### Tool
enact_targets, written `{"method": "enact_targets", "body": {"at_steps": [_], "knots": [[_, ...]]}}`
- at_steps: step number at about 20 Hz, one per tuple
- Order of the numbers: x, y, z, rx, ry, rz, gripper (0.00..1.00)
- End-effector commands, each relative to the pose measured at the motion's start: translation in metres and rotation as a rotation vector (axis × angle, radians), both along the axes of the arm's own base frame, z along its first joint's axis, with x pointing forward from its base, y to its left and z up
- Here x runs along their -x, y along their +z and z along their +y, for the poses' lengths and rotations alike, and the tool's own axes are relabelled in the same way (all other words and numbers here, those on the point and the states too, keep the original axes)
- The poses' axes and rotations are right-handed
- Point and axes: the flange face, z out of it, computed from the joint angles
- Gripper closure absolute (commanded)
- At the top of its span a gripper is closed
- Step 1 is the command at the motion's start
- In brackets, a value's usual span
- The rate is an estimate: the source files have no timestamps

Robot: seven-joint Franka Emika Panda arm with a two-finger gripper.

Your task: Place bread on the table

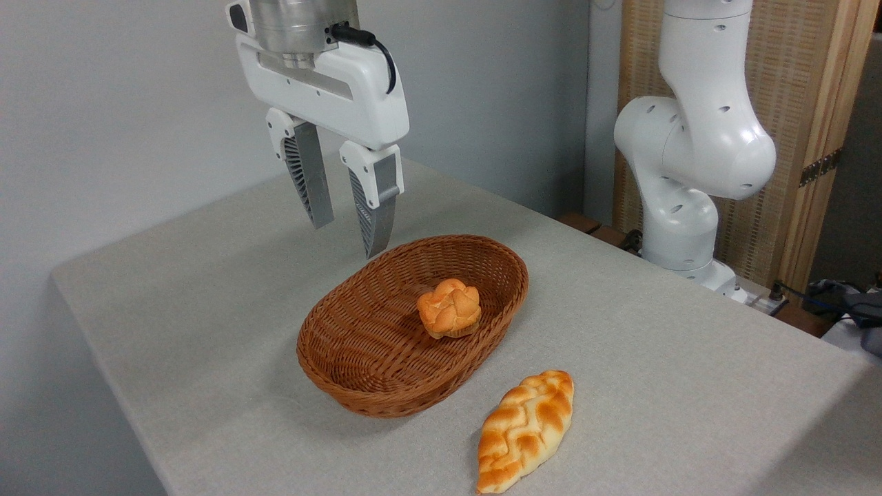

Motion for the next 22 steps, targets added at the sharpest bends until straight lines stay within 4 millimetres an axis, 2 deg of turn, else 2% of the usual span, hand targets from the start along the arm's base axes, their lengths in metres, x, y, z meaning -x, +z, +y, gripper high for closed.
{"method": "enact_targets", "body": {"at_steps": [1, 13, 16, 18, 19, 21, 22], "knots": [[0.005, 0.01, 0.018, 0.005, 0.02, 0.003, 0.0], [0.005, 0.006, 0.016, 0.006, 0.017, 0.014, 0.0], [0.005, 0.0, 0.005, 0.004, -0.005, 0.017, 0.0], [0.007, -0.008, -0.012, 0.005, -0.032, -0.013, 0.0], [0.009, -0.009, -0.011, 0.007, -0.03, -0.048, 0.0], [0.018, -0.017, -0.014, 0.012, -0.035, -0.066, 0.0], [0.027, -0.023, -0.022, 0.01, -0.057, -0.057, 0.0]]}}
